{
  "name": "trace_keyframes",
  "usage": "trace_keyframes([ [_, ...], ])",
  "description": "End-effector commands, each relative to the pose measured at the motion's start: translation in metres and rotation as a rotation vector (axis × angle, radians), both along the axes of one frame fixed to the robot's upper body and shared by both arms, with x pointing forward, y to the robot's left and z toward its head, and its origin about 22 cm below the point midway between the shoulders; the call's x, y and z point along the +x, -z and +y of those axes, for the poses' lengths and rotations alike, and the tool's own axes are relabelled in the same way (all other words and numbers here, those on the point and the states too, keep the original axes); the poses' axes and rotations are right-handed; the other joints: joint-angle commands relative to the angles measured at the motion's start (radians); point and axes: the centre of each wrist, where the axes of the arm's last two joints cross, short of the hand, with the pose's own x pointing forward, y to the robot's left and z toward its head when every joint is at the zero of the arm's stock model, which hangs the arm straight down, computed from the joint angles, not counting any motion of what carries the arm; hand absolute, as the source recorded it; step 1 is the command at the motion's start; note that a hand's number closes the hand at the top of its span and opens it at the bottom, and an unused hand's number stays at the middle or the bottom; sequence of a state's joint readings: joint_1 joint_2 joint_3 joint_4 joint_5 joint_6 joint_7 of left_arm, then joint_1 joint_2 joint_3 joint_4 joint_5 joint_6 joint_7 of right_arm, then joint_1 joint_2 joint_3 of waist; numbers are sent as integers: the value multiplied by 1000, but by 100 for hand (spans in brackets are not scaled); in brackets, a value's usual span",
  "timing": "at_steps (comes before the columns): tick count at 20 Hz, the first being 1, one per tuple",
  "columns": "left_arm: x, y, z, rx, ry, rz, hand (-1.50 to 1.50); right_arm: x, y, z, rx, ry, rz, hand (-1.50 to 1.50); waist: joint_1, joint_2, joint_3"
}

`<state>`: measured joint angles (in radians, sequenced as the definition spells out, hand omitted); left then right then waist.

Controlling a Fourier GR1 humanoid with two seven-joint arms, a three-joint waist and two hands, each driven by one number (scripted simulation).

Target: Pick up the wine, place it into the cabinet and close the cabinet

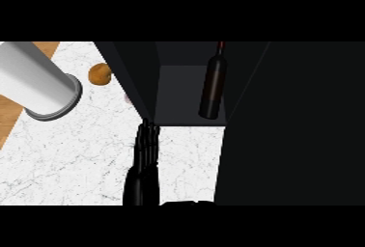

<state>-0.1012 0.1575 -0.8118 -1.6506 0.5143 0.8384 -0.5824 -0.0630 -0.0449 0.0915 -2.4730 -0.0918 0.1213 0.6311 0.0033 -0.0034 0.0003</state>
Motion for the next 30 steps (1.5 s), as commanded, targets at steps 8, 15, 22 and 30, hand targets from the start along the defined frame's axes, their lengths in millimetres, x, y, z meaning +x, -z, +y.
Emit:
trace_keyframes([
  [8,-38,-23,62,15,104,-34,-150,-26,3,3,-21,-186,59,150,-4,0,0],
  [15,-51,-32,106,33,155,-37,-150,-23,-1,7,-52,-214,31,150,1,1,-1],
  [22,-49,-38,132,14,91,-55,-150,-39,10,14,33,-365,190,150,-2,0,0],
  [30,-46,-34,169,23,39,-73,-150,-54,4,41,-76,-525,146,150,-2,-2,-1],
])
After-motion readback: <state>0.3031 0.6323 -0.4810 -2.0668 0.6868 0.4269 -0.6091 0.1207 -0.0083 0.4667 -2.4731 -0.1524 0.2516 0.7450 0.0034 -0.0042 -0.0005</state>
